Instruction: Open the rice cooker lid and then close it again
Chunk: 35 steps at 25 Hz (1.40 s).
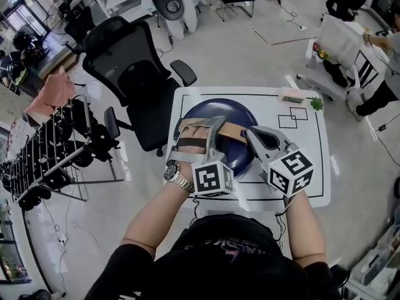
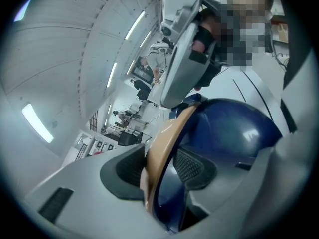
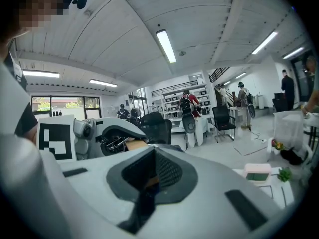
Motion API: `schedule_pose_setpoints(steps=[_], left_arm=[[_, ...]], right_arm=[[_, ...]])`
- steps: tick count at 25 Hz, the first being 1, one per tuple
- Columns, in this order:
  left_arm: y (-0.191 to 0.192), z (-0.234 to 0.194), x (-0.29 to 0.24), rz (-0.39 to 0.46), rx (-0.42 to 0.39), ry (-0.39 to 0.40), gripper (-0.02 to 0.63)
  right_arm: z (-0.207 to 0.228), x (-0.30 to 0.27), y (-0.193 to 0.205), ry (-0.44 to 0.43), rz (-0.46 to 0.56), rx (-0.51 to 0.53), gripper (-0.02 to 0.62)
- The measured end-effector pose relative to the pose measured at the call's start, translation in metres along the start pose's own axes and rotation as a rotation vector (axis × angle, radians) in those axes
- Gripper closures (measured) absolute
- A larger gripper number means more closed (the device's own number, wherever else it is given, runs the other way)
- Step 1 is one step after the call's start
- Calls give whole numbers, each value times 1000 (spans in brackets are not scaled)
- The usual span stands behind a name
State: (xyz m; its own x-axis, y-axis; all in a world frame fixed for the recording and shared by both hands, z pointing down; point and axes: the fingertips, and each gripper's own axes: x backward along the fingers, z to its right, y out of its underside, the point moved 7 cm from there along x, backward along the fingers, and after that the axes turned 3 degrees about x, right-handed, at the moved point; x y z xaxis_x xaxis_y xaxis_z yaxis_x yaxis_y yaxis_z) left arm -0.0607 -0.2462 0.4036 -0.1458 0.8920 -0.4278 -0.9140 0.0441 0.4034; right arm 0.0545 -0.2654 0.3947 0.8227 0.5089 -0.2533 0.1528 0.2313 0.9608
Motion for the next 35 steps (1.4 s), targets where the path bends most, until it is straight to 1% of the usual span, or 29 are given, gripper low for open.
schedule_pose_setpoints(steps=[13,17,25,28,30,33,35], left_arm=[[-3,11,-4,-44,-43,-10,430],[-3,14,-5,-53,-42,-18,430],[-4,15,-4,-83,-45,-24,430],[-6,16,-4,-95,-48,-48,428],[-6,16,-2,-108,-19,-78,423],[-3,17,7,-123,76,-131,405],[1,18,19,-134,148,-169,418]], right_arm=[[5,2,15,-20,-13,-19,594],[6,3,16,-33,-8,-23,594],[8,2,17,-74,0,-33,594],[10,4,17,-100,8,-36,594],[11,4,17,-124,19,-39,594],[15,7,15,-140,57,-41,594],[17,11,11,-144,93,-36,594]])
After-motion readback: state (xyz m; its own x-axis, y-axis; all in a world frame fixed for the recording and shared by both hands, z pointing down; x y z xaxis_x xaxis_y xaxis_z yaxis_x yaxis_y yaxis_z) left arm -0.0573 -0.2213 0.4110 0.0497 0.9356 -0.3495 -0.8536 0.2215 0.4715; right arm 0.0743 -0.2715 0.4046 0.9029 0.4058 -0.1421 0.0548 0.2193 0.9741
